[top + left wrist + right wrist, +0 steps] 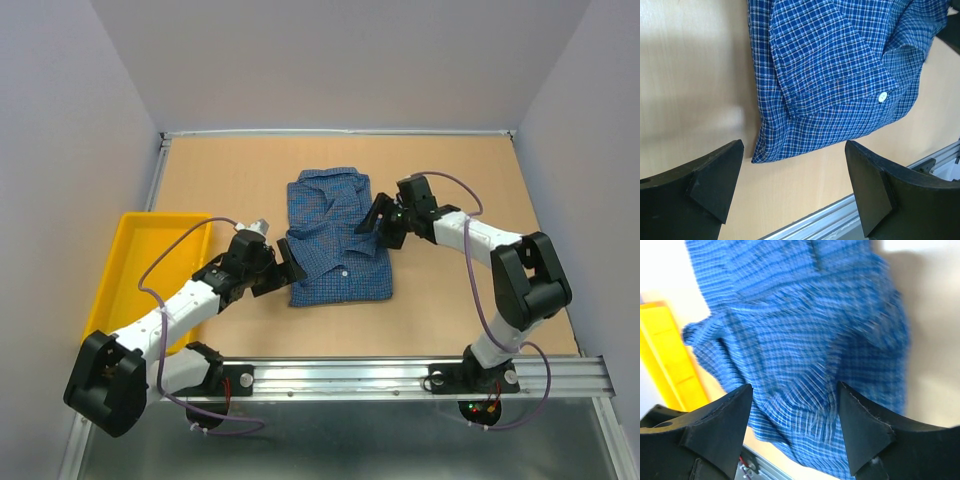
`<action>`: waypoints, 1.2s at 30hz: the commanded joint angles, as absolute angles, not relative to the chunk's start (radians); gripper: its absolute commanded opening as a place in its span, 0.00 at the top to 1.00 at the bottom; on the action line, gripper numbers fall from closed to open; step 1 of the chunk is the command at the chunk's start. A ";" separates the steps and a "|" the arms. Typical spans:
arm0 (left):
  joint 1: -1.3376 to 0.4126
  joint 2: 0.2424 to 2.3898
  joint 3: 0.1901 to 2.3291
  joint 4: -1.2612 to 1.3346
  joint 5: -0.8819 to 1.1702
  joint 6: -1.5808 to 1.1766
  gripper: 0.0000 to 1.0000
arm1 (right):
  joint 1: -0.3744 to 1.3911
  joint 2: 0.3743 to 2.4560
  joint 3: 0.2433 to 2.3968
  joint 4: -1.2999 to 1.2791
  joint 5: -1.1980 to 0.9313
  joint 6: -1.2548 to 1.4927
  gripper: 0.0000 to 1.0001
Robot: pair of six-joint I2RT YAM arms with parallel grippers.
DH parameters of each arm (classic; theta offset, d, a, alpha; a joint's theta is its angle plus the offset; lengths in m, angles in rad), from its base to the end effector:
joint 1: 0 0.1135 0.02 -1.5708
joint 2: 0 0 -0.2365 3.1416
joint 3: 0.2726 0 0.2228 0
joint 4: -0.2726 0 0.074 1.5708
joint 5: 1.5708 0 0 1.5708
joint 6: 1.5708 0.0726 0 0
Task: Fold and stack the long sleeve shirts
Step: Fold the shirt
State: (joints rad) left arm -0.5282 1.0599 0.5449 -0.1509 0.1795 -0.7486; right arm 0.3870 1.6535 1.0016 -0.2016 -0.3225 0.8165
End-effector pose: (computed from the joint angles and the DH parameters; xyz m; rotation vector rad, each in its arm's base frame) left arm 0.1964 -0.1296 0.1765 -0.1580 2.3729 -0.8599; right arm 0.3066 0.1498 0.1590 0.3966 2.5571 0.8944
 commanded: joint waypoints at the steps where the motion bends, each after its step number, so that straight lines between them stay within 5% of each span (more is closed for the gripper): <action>1: -0.526 1.066 0.583 -0.126 0.190 -0.733 0.05 | 0.413 1.709 1.109 -0.146 -0.377 0.822 0.27; 16: -0.526 1.006 0.583 -0.170 0.186 -0.746 0.05 | 0.445 1.835 1.483 -0.138 -0.413 0.655 0.23; 24: -0.445 0.997 0.539 -0.224 0.076 -0.759 0.12 | 0.650 1.695 1.327 -0.264 -0.197 0.192 0.32; 36: -0.354 1.043 0.422 -0.097 0.184 -0.758 0.24 | 0.994 1.700 1.267 -0.262 0.147 0.009 0.45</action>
